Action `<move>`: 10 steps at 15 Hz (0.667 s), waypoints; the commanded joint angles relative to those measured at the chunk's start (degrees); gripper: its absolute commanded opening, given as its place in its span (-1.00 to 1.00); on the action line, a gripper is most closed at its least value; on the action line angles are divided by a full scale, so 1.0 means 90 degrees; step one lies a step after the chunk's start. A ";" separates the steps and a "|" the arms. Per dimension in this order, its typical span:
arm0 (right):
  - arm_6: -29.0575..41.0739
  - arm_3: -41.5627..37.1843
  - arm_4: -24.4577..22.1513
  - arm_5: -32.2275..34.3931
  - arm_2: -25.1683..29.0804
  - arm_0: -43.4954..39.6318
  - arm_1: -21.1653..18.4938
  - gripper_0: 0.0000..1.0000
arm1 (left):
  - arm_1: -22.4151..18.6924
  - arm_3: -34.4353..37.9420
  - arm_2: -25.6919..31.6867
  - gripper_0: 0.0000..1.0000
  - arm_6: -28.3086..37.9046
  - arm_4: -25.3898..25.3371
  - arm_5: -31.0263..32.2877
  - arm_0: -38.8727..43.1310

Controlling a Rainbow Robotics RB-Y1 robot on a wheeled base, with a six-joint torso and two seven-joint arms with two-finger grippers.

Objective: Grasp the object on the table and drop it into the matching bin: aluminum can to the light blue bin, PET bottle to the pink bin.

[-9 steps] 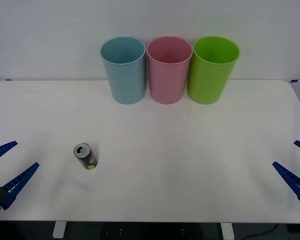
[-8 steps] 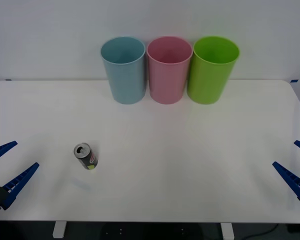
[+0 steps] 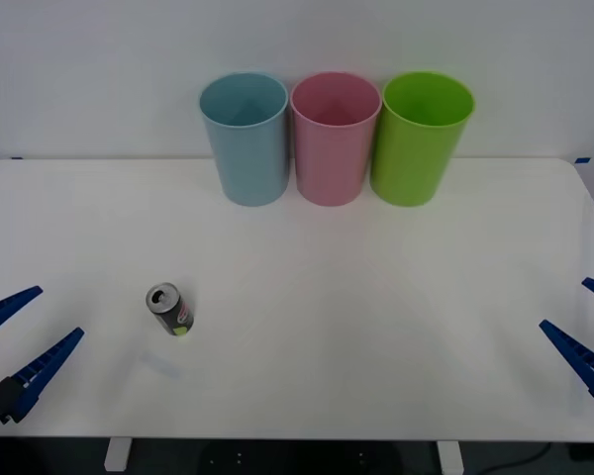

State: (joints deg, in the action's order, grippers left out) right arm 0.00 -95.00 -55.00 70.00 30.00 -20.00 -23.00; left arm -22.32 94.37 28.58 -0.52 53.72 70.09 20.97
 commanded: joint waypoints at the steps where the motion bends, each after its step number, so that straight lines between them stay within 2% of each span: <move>1: 0.0000 0.0000 0.0000 0.0000 0.0000 0.0000 0.0000 1.00 | -0.0001 -0.0007 -0.0021 1.00 -0.0108 0.0017 -0.0043 0.0150; 10: 0.0000 0.0000 0.0000 0.0000 0.0000 0.0000 0.0000 1.00 | -0.0001 -0.0076 -0.0090 1.00 -0.0547 0.0838 -0.0268 0.0277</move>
State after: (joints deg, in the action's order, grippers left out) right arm 0.00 -95.00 -55.00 70.00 30.00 -20.00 -23.00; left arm -22.27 93.73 27.85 -5.04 60.41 67.88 23.48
